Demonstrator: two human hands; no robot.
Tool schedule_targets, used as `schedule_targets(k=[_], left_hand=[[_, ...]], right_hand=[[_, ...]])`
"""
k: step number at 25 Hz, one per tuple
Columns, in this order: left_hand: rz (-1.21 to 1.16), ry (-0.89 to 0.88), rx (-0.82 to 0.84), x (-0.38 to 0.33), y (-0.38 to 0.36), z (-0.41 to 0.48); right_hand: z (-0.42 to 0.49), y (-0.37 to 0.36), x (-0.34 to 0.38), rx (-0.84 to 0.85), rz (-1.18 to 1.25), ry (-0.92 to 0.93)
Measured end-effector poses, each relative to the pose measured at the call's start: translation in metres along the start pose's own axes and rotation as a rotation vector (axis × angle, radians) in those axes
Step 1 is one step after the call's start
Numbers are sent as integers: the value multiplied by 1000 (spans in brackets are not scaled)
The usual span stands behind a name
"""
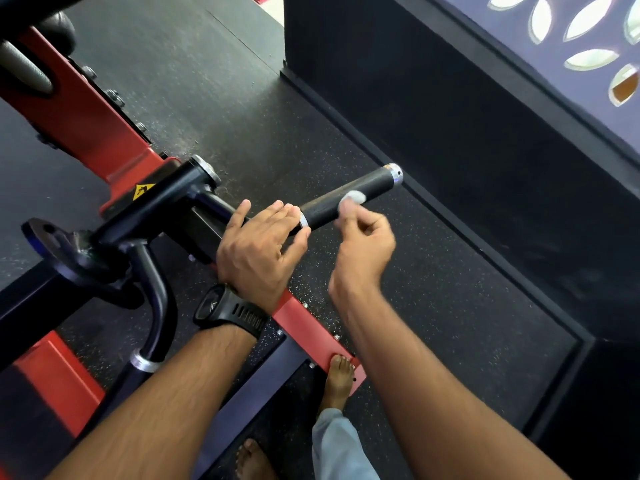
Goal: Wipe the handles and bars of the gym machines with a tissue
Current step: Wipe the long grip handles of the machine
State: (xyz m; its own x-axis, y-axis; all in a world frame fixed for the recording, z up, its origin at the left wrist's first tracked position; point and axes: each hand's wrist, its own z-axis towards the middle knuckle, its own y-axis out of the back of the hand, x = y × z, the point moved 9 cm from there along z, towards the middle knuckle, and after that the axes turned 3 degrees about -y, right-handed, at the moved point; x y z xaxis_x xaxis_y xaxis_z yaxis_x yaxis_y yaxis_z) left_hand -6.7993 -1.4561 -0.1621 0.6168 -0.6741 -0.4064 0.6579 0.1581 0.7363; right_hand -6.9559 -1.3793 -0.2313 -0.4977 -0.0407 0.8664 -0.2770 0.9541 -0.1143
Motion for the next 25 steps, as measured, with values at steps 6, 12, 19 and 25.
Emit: schedule_targets(k=[6, 12, 19, 25], left_hand=[[-22, -7, -34, -1, 0, -3], [-45, -13, -68, -2, 0, -6], [-65, -2, -95, -2, 0, -8], [-58, -15, -125, -3, 1, -8]], right_hand=[[-11, -4, -2, 82, -86, 76], [-23, -12, 24, 255, -471, 430], [-29, -34, 57, 450, -805, 878], [-20, -106, 54, 992, -1415, 939]])
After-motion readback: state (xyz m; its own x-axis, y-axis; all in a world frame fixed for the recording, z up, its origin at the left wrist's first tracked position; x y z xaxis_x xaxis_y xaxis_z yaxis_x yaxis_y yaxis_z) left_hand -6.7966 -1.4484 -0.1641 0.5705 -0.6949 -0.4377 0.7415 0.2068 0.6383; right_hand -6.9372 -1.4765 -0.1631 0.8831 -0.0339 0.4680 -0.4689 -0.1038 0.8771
